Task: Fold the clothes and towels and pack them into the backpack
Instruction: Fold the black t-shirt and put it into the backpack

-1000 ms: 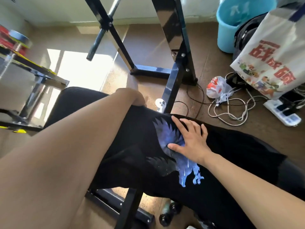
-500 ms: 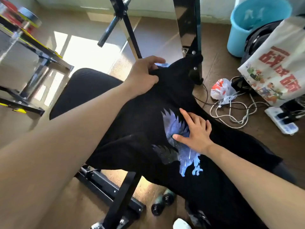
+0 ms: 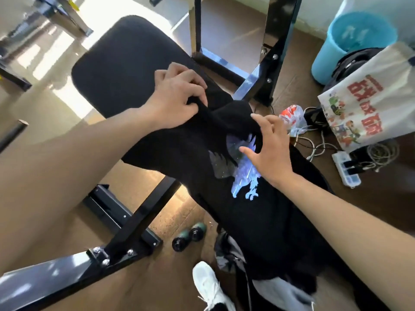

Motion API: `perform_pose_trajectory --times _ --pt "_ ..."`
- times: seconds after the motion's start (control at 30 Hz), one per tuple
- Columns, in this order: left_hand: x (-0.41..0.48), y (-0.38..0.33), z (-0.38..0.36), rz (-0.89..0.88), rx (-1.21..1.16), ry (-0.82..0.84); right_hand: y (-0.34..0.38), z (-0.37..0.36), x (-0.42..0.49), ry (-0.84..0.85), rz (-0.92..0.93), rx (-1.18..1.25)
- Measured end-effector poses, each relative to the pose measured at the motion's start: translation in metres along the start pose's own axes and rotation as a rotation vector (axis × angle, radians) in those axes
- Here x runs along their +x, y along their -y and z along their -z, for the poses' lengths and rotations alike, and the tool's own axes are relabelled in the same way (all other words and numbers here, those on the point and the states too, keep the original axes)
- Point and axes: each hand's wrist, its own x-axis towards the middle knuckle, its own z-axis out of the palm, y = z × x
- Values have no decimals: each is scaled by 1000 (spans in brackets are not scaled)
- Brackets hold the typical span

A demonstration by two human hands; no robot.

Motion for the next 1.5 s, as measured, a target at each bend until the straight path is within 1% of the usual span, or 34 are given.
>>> perform_pose_trajectory --times 0.1,0.13,0.2,0.3,0.37,0.43,0.47,0.53,0.6,0.63,0.67,0.7,0.73,0.77,0.8,0.87,0.93,0.97,1.0,1.03,1.1,1.13,1.17,1.2,1.27,1.3,1.37,1.43,1.5 --pt "-18 2 -13 62 116 -63 0 -6 23 39 122 -106" --pt "-25 1 -19 83 138 -88 0 -6 30 47 140 -141" --pt "-36 -4 -30 130 165 -158 1 -5 39 123 124 -184" --pt "-53 -17 -45 264 131 -311 0 -3 45 264 89 -238" --pt "-65 -30 -54 326 30 -416 1 -4 47 317 113 -298" --pt "-76 -45 -62 388 -149 -447 6 -3 48 323 88 -260" --pt "-79 -53 -65 464 -275 -408 10 -1 46 297 52 -203" --pt "-81 -70 -66 695 -590 -270 25 4 36 213 -23 -71" --pt "-78 -83 -63 937 -1048 -118 48 12 18 156 -3 56" --pt "-76 -87 -62 1015 -1253 -47 59 15 8 179 36 112" --pt "-75 -90 -61 1046 -1389 -5 70 19 -1 260 79 159" --pt "-74 -90 -63 1060 -1455 -14 78 21 -7 386 99 207" --pt "-74 -89 -66 1072 -1473 -65 81 22 -12 518 79 275" --pt "-74 -87 -70 1091 -1450 -134 81 23 -15 600 17 371" --pt "-74 -83 -75 1116 -1401 -191 78 24 -16 591 -58 445" --pt "-77 -76 -86 1138 -1269 -243 65 25 -15 394 -212 480" --pt "-82 -71 -92 1072 -1127 -251 42 24 -15 211 -361 369" --pt "-84 -70 -92 1016 -1077 -254 31 24 -16 174 -409 289" --pt "-85 -70 -91 961 -1048 -265 21 24 -18 176 -421 221" --pt "-85 -69 -90 916 -1050 -278 13 23 -20 212 -401 168" --pt "-84 -68 -85 847 -1100 -292 4 18 -24 310 -292 102" --pt "-84 -68 -82 818 -1088 -292 3 15 -25 351 -236 79" --pt "-86 -67 -81 791 -1008 -289 3 12 -24 372 -204 58" --pt "-89 -63 -80 770 -864 -271 4 9 -23 363 -193 42" --pt "-99 -57 -80 781 -518 -200 11 8 -15 271 -205 24" --pt "-106 -56 -80 803 -405 -190 16 8 -7 218 -190 31" --pt "-113 -54 -78 800 -313 -287 31 7 10 182 -78 76" --pt "-112 -51 -72 729 -275 -441 50 3 30 254 84 114" --pt "-108 -42 -66 604 -183 -542 71 -2 50 365 256 86"
